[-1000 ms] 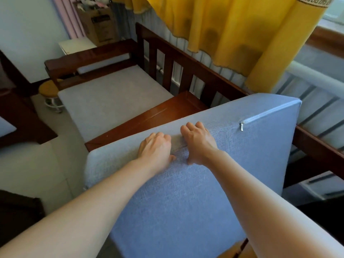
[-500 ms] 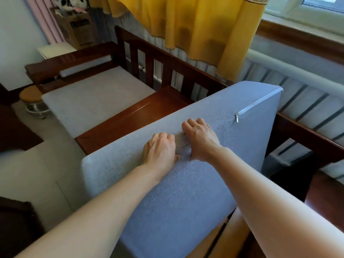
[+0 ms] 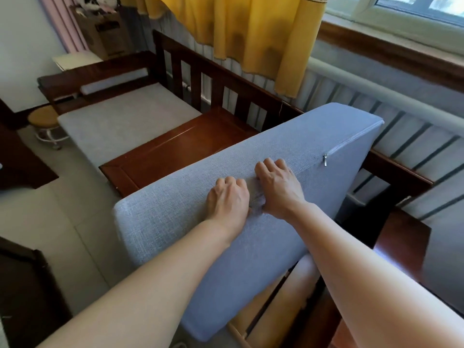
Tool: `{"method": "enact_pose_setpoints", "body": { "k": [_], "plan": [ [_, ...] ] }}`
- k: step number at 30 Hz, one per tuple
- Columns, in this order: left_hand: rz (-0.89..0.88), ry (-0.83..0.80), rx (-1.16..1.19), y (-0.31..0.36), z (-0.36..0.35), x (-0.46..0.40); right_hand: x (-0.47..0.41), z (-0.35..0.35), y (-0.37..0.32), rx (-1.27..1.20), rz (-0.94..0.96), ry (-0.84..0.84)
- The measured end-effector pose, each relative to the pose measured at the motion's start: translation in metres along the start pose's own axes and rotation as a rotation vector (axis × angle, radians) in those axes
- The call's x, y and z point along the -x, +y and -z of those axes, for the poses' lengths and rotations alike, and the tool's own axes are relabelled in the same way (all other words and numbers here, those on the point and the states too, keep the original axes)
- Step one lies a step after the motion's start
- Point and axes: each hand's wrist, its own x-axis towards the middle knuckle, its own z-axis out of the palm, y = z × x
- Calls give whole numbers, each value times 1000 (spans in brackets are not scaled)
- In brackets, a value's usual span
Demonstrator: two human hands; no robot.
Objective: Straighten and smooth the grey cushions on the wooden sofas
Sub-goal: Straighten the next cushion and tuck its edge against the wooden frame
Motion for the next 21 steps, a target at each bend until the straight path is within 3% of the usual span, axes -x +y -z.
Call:
{"method": "enact_pose_setpoints", "body": {
  "k": [12,17,21],
  "plan": [
    [173,-21,-57,76,-5,66,95,-7,35,5,97,52],
    [116,-59,-80,104,-7,95,139,-20,46,-24,58,131],
    [67,22,-96,116,-14,117,165,-29,47,-50,-3,205]
  ]
}}
